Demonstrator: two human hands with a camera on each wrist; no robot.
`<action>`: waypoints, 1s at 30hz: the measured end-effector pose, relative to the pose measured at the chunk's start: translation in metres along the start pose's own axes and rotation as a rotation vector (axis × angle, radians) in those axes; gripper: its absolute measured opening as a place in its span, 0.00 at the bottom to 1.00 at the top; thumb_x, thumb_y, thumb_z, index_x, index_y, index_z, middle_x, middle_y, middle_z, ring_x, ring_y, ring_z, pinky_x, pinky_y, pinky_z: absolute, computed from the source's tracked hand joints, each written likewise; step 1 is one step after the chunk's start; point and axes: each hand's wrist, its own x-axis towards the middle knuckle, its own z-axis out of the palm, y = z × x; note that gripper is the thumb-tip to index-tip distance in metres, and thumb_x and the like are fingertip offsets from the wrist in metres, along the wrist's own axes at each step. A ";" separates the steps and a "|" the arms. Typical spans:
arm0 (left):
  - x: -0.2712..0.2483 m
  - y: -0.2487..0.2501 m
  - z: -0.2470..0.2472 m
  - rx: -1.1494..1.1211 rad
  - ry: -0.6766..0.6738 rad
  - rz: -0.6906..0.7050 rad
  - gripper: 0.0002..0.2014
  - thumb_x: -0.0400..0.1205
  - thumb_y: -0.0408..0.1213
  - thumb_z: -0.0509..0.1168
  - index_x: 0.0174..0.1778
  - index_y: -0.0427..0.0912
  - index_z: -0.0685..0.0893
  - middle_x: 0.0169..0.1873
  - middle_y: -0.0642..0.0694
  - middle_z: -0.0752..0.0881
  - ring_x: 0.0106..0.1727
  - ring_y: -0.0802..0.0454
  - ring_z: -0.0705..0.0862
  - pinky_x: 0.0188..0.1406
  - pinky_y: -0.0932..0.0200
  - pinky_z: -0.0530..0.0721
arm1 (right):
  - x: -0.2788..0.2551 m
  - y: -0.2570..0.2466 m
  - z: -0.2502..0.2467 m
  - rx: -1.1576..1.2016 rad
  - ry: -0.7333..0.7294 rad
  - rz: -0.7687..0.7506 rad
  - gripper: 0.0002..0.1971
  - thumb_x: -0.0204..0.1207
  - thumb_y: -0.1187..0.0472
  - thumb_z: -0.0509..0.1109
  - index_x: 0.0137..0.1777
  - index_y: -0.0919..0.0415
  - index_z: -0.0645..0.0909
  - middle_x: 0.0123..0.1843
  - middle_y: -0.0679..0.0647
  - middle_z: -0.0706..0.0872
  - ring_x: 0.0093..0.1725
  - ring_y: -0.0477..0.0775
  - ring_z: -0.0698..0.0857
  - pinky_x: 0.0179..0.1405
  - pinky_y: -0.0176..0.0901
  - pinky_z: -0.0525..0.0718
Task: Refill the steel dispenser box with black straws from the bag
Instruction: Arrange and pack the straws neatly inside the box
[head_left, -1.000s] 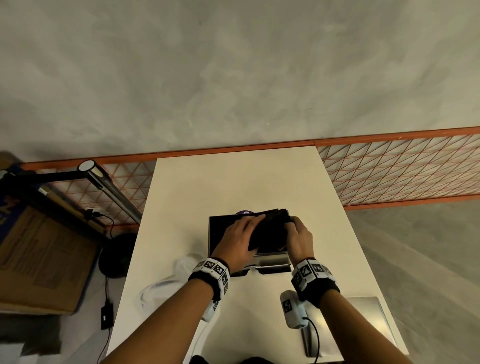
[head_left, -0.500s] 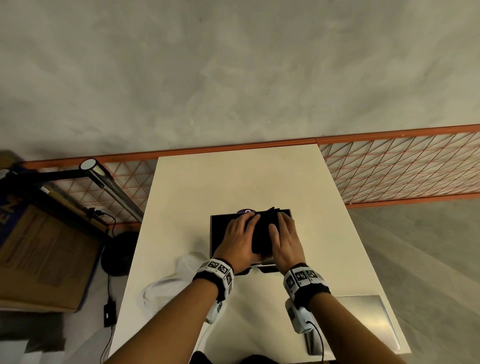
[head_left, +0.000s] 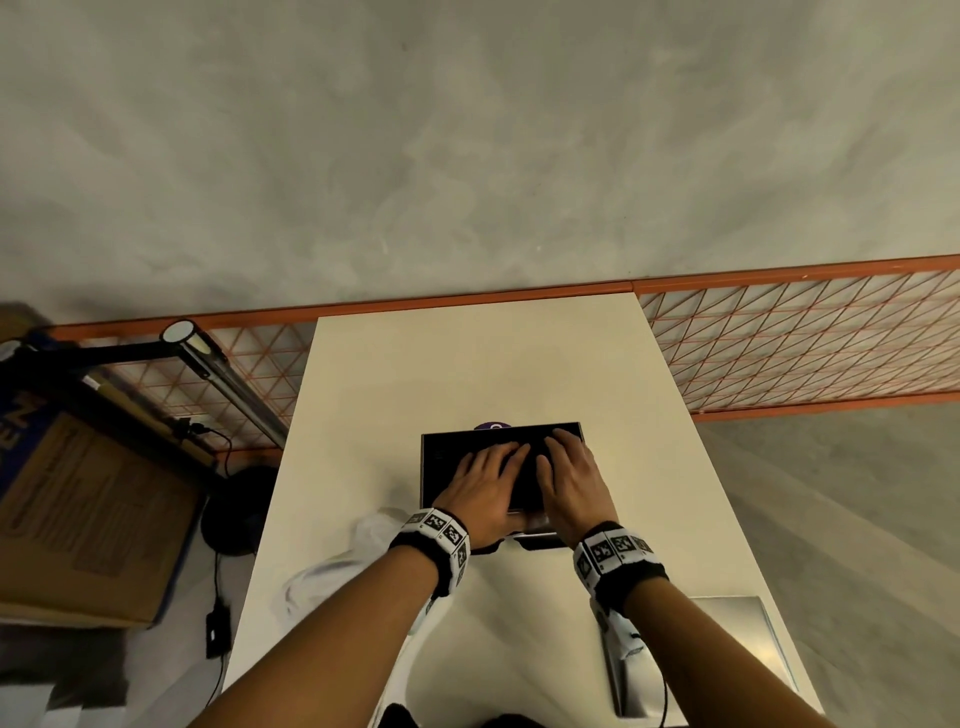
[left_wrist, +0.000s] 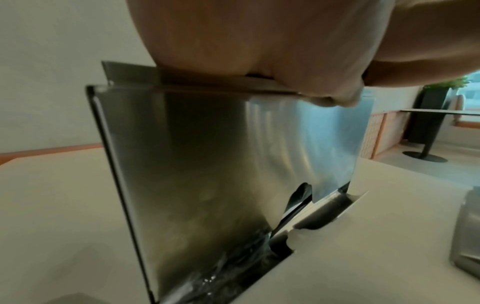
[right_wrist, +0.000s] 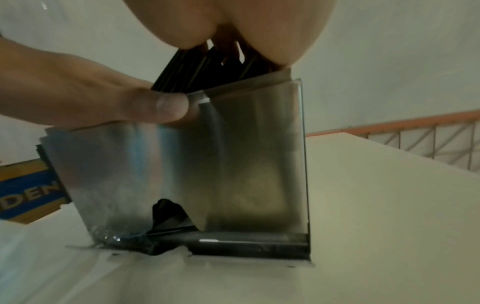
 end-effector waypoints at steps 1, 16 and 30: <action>-0.001 0.001 -0.002 -0.008 0.000 -0.007 0.52 0.74 0.76 0.58 0.91 0.50 0.55 0.84 0.48 0.64 0.85 0.46 0.63 0.86 0.40 0.61 | 0.002 0.000 0.000 -0.030 0.019 0.005 0.23 0.87 0.57 0.48 0.64 0.69 0.81 0.67 0.64 0.82 0.71 0.64 0.75 0.72 0.58 0.74; -0.014 -0.014 -0.007 0.015 0.039 -0.062 0.59 0.71 0.72 0.71 0.90 0.43 0.55 0.85 0.43 0.58 0.87 0.43 0.57 0.88 0.41 0.58 | -0.010 0.002 0.005 -0.231 -0.114 -0.050 0.23 0.88 0.54 0.44 0.64 0.63 0.78 0.62 0.59 0.80 0.62 0.61 0.77 0.65 0.55 0.78; -0.023 -0.001 -0.009 0.011 0.015 -0.114 0.40 0.70 0.67 0.71 0.73 0.50 0.71 0.65 0.48 0.75 0.67 0.46 0.75 0.75 0.47 0.72 | 0.007 -0.049 -0.024 -0.529 -0.210 -0.181 0.05 0.72 0.57 0.73 0.42 0.58 0.86 0.44 0.55 0.83 0.49 0.63 0.81 0.52 0.64 0.81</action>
